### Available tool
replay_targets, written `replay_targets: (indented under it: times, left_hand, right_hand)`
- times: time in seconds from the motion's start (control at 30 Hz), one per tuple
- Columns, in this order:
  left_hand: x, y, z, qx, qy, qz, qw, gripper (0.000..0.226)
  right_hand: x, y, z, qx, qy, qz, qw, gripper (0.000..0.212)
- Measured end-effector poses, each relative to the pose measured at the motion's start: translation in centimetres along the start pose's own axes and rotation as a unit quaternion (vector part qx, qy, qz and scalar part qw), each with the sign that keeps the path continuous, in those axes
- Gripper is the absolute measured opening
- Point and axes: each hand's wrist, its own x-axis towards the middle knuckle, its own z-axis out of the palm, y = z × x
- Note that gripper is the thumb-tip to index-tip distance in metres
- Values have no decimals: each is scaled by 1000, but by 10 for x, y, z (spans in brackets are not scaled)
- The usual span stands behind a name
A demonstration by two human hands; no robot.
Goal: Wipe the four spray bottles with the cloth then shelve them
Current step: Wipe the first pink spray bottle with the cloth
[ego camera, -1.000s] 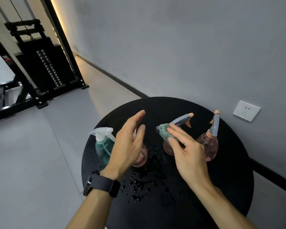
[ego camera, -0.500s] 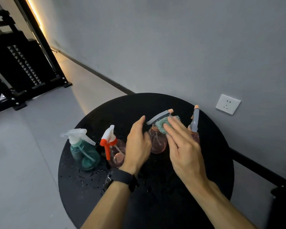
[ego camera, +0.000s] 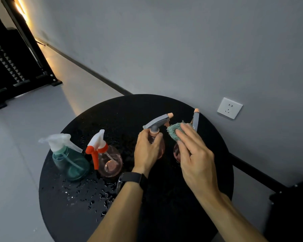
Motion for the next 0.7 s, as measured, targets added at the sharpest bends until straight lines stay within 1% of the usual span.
replay_targets:
  times: [0.13, 0.2, 0.27, 0.37, 0.5, 0.63, 0.7]
  left_hand:
    - [1, -1, -5, 28, 4, 6, 1000, 28]
    - [0, 3, -11, 14, -3, 6, 1000, 30]
    - [-1, 12, -18, -27, -9, -2, 1000, 31]
    - [-7, 26, -30, -127, -34, -37, 991, 31]
    - [-17, 44, -49, -236, -78, -64, 966, 34]
    - [-22, 52, -65, -328, -90, -87, 936, 39]
    - [-24, 54, -74, -359, -102, -100, 922, 48]
  right_hand:
    - [1, 2, 0, -11, -6, 4, 1000, 34]
    - [2, 1, 0, -11, -12, 9, 1000, 33]
    - [3, -1, 0, -5, -14, 14, 1000, 33]
    - [3, -6, 1, 17, -7, 27, 999, 33]
    - [1, -19, 2, 68, 11, 39, 997, 33]
    - [-2, -38, 9, 125, 12, 56, 990, 34]
    - [-2, -48, 13, 145, 27, 57, 987, 33]
